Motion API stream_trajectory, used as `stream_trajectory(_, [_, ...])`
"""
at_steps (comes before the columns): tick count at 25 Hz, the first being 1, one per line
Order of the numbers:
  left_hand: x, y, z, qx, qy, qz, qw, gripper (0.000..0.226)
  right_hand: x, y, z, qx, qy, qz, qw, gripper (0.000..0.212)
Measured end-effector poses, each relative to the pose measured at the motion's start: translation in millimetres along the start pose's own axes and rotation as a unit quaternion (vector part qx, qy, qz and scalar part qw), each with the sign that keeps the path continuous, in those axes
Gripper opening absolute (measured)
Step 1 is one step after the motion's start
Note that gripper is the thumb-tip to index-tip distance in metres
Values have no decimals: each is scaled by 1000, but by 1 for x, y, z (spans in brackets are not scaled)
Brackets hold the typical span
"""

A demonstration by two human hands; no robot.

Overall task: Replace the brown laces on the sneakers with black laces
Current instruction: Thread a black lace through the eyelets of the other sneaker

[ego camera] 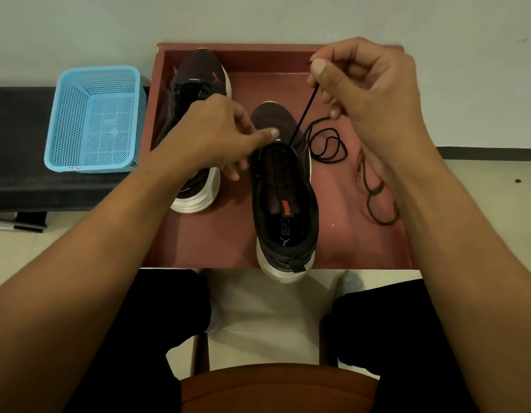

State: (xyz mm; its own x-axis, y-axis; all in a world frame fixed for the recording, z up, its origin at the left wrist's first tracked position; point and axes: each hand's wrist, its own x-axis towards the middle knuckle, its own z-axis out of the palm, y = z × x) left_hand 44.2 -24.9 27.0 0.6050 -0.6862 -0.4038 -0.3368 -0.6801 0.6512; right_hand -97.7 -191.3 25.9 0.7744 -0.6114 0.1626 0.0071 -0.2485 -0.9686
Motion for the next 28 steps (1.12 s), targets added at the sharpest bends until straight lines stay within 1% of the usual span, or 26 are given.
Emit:
stream_trajectory(2, [-2,-1,3,52,11,-2,999,36,0,3,2,-27,-8,1,1000,11])
stream_trajectory(4, [-3,0,6,70,4,-9,997,29,-2,9,8,-131,-60,10,990,8])
stream_trajectory(6, [-2,1,6,73,6,-12,997,20,-8,17,18,-255,-137,26,957,8])
stream_trajectory(7, [-1,0,6,72,11,-10,997,15,-10,20,23,-297,-164,32,940,10])
stream_trajectory(8, [-1,0,5,69,16,-6,997,10,-11,23,29,-323,-176,37,929,10])
stream_trajectory(10, [-1,-3,5,64,22,6,998,3,-12,28,39,-356,-164,38,919,12])
stream_trajectory(15, [-1,-5,6,66,37,25,997,2,-19,31,58,-370,-87,35,924,12])
stream_trajectory(17, [-1,-6,6,70,43,30,996,2,-21,30,59,-377,-85,29,922,11])
stream_trajectory(23, [-1,-6,6,71,47,33,996,4,-22,26,55,-403,-120,28,907,10])
stream_trajectory(28, [-1,-5,5,61,53,28,996,3,-24,27,61,-401,-90,38,911,6])
